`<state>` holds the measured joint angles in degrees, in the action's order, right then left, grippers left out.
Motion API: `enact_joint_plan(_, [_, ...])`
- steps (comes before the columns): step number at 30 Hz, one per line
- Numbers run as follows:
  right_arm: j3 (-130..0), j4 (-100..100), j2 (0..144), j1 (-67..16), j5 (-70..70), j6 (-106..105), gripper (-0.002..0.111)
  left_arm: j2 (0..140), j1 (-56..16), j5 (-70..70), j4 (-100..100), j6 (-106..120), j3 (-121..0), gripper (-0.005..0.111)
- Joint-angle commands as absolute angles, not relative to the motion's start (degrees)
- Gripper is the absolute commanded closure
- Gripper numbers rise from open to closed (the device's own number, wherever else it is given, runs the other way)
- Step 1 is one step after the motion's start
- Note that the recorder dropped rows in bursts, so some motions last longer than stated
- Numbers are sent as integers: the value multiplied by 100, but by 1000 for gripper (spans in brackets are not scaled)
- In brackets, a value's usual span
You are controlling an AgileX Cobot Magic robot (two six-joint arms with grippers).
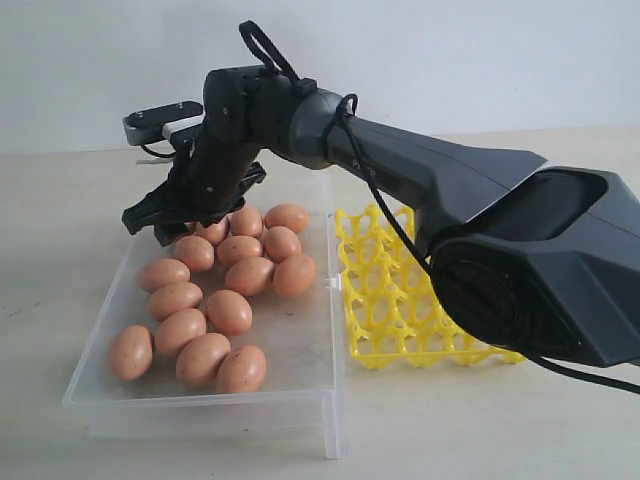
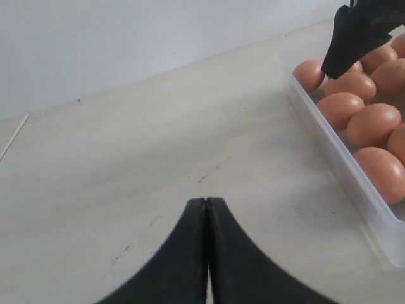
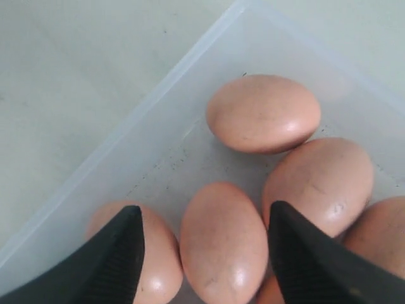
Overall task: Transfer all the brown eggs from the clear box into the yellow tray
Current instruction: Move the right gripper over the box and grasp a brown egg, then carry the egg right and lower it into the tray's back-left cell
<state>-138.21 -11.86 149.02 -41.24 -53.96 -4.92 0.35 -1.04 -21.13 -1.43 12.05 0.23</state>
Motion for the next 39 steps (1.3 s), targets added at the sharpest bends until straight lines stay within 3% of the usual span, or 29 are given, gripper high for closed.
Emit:
enact_joint_plan(1, [-13879, -1158, 14978, -4130, -5409, -465, 53, 0, -115, -2068, -143, 1173, 0, 107])
enact_joint_plan(19, [-13879, -1163, 15280, -4193, -5599, -486, 50, 0, -115, -2068, -143, 1173, 0, 107])
enact_joint_plan(22, [-13891, -1139, 15268, -4203, -5614, -486, 79, 0, -115, -2068, -143, 1173, 0, 107])
enact_joint_plan(24, [-13991, -1075, 15201, -4203, -5693, -499, 108, 0, -115, -2068, -143, 1173, 0, 107])
enact_joint_plan(29, [-13869, -774, 14614, -4203, -5456, -541, 108, 0, -115, -2068, -143, 1173, 0, 107])
enact_joint_plan(34, [-12349, -223, 13330, -4115, -4572, -541, 108, 0, -115, -2068, -143, 1173, 0, 107])
enact_joint_plan(39, [-9165, -96, 11611, -3903, -1669, -530, 108, 0, -115, -2068, -143, 1173, 0, 107])
